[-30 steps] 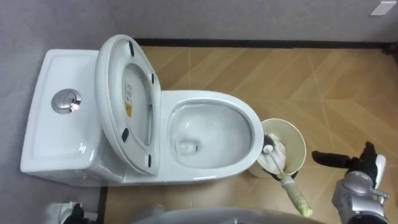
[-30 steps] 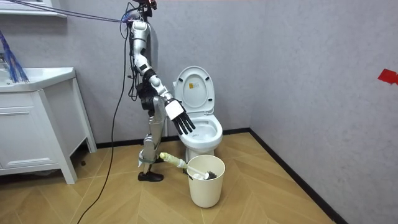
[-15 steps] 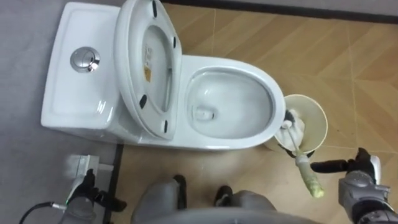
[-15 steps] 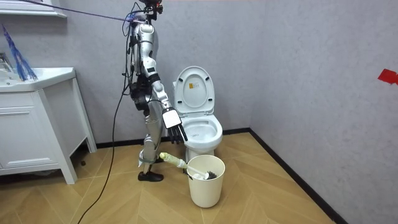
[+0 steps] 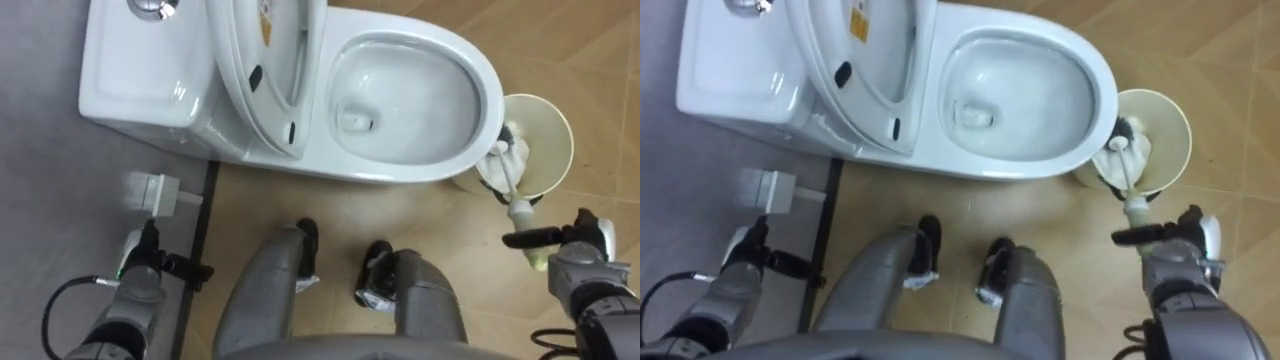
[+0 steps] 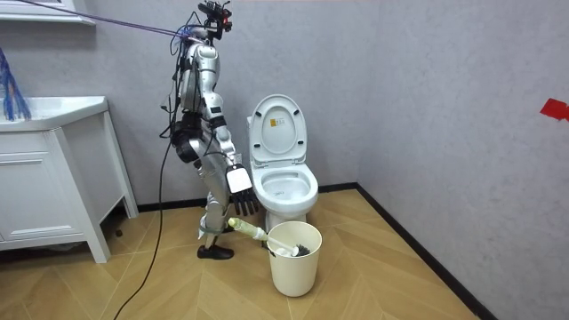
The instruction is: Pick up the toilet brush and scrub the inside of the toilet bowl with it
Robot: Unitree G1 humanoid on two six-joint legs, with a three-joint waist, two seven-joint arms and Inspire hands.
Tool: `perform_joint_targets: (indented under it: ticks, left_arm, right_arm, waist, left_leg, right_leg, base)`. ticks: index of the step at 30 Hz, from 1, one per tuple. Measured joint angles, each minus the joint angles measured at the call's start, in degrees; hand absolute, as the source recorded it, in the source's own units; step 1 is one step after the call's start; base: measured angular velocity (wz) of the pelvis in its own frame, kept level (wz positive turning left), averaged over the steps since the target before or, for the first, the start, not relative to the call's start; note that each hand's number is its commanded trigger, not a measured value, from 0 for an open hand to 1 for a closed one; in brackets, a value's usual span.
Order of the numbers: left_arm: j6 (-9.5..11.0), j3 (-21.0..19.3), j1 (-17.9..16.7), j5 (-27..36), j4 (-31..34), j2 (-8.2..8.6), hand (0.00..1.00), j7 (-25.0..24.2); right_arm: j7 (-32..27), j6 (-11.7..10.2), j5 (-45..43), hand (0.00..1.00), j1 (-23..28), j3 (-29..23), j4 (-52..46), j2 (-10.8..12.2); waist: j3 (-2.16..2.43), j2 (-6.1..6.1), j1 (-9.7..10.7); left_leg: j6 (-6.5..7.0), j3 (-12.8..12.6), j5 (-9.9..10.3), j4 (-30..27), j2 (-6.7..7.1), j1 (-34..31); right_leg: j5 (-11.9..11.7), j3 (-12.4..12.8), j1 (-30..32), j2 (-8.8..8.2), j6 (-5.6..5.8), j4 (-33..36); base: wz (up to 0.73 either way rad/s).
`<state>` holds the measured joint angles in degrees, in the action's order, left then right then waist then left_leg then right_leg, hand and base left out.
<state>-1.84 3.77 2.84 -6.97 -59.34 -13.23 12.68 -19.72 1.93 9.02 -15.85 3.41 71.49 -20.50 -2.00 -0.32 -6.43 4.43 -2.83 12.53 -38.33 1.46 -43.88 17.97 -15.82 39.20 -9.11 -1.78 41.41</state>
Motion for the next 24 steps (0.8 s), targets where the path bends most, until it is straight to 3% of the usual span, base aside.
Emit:
perform_joint_targets:
  ticks: [3,10,16,19,24]
  left_arm:
    - [0.06,1.06,0.08,0.84,0.45,-0.12,0.00,1.30]
    - [0.50,2.18,0.09,2.41,2.75,-0.24,0.00,2.32]
    - [1.18,4.82,0.22,3.04,4.75,-0.77,0.00,2.80]
    - [1.17,5.78,0.50,3.03,5.02,-0.96,0.00,2.79]
    - [1.32,6.70,2.32,2.99,7.06,-2.04,0.00,2.81]
  right_arm:
    - [0.60,-0.83,0.41,0.00,-0.84,0.54,-0.44,-0.89]
    - [2.03,-1.11,-0.57,0.00,-2.59,1.12,-0.60,-1.39]
    - [2.18,-1.10,-0.59,0.00,-3.46,2.16,-1.38,-2.42]
    - [2.09,-1.10,-0.48,0.00,-3.46,2.87,-2.31,-2.86]
    - [1.39,-1.11,-1.42,0.00,-4.05,4.47,-2.34,-5.73]
  waist:
    - [-0.01,-0.01,-0.16]
    - [-0.05,-0.13,-0.02]
    - [-0.15,-0.30,1.40]
    - [-0.17,-0.21,1.43]
    - [-0.39,0.20,0.91]
  left_leg:
    - [-0.03,0.07,-0.61,-0.49,0.32,-2.90]
    - [-0.42,0.18,-1.17,-0.51,0.31,-5.78]
    - [-0.52,-0.04,-1.17,-1.74,0.37,-9.74]
    - [-0.49,0.06,-0.48,-3.84,0.18,-12.30]
    - [-0.09,0.35,0.48,-8.65,0.52,-18.26]
  right_leg:
    - [0.30,-0.11,3.06,-0.85,-0.35,1.55]
    - [0.37,-0.04,6.20,-0.88,-0.83,2.36]
    - [0.88,-0.35,10.02,-1.37,-1.31,3.96]
    - [1.38,-0.36,12.16,-1.37,-1.45,5.55]
    - [2.81,0.02,18.07,-2.02,-1.41,10.74]
  base:
    - [0.12]
    - [0.03]
    - [0.03]
    - [0.00]
    - [0.05]
